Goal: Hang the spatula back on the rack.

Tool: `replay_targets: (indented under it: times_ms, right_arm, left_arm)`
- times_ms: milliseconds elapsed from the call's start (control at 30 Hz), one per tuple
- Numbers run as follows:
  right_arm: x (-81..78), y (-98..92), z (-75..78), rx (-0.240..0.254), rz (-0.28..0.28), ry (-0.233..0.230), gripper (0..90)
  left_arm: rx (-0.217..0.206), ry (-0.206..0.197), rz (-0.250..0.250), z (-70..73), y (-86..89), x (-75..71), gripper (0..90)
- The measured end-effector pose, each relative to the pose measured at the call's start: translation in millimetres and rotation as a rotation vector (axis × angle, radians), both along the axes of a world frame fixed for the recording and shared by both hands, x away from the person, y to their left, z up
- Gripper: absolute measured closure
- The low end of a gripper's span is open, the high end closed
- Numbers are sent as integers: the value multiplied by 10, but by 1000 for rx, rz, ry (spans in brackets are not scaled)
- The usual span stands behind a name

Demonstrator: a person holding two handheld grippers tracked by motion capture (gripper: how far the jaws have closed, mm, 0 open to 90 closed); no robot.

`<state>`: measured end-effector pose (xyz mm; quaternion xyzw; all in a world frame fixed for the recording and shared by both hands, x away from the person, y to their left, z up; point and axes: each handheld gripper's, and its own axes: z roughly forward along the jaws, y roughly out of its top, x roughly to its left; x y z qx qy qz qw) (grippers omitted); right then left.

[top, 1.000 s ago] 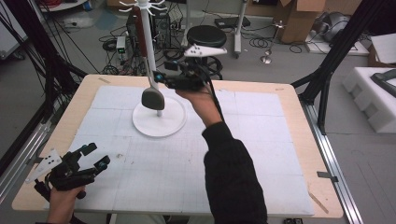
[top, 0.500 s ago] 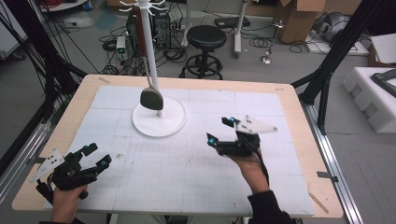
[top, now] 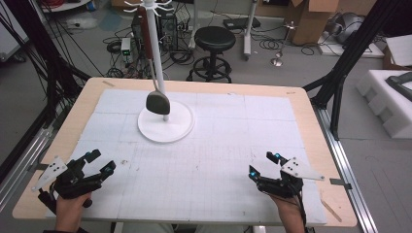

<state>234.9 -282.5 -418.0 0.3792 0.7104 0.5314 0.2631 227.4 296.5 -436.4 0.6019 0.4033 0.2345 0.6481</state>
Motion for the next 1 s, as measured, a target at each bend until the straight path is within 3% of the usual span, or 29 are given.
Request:
replay_targets:
  times_ms: [67,200,333,1000]
  right_arm:
    - [-22,-21,-18,-16,-12,-10,188]
    - [-78,-88,-103,51,-48,2,184]
    - [-119,-117,-111,28,-52,-2,183]
    - [-141,-189,-156,41,-78,1,181]
  left_arm:
    - [4,0,0,-5,4,-6,180]
    - [6,2,3,-14,5,-16,179]
    - [6,-3,2,-7,-4,-30,180]
    - [31,5,6,-26,-44,8,180]
